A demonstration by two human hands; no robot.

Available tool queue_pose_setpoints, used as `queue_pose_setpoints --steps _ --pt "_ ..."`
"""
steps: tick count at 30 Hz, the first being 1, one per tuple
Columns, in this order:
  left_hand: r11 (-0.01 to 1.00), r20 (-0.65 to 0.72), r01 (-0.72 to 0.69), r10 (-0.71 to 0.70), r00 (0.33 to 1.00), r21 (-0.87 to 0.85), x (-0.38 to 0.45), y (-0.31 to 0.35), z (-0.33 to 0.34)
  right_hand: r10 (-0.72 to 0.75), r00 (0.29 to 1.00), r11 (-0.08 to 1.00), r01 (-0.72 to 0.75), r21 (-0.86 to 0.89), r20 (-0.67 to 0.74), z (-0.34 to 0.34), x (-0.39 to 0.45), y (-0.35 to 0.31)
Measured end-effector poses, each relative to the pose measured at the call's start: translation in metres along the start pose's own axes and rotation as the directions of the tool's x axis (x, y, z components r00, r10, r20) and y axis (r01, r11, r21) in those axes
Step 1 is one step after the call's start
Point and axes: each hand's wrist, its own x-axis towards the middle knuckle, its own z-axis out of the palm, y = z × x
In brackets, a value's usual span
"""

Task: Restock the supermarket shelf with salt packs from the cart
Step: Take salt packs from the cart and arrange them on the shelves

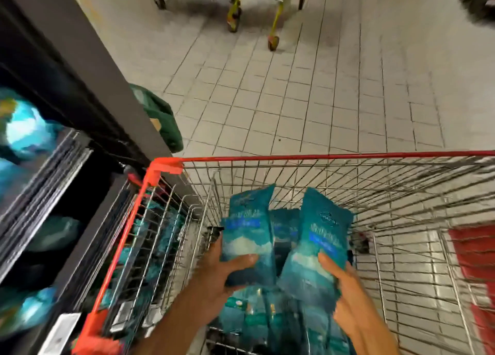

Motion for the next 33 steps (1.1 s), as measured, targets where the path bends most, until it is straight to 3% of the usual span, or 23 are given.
queue_pose_setpoints --steps 3,8,13,16,20,24,28,33 --pt "0.996 0.081 -0.059 0.064 0.995 -0.059 -0.046 0.011 -0.009 -0.027 0.999 1.000 0.027 -0.003 -0.019 0.028 -0.030 -0.003" --pt "0.953 0.076 -0.154 0.179 0.981 -0.259 -0.120 0.023 -0.037 -0.056 0.995 0.978 0.071 -0.194 0.083 0.092 -0.074 -0.008" --pt "0.851 -0.106 -0.323 0.307 0.946 -0.415 -0.180 0.019 -0.067 0.048 0.963 0.938 0.048 -0.344 0.264 0.163 -0.101 -0.001" --pt "0.820 -0.237 -0.410 0.340 0.910 -0.398 -0.211 0.008 -0.085 0.143 0.892 0.864 0.099 -0.494 0.428 0.196 -0.101 0.017" --pt "0.761 -0.472 -0.535 0.344 0.812 -0.366 -0.248 -0.012 -0.116 0.273 0.762 0.782 0.180 -0.597 0.587 0.238 -0.104 0.057" --pt "0.705 -0.686 -0.643 0.310 0.658 -0.298 -0.286 -0.025 -0.164 0.363 0.648 0.714 0.270 -0.647 0.670 0.288 -0.119 0.111" --pt "0.685 -0.788 -0.712 0.348 0.507 -0.155 -0.312 -0.021 -0.227 0.369 0.608 0.656 0.366 -0.660 0.703 0.341 -0.124 0.165" --pt "0.660 -0.814 -0.751 0.438 0.382 0.003 -0.321 0.012 -0.297 0.275 0.564 0.660 0.478 -0.579 0.779 0.416 -0.123 0.223"
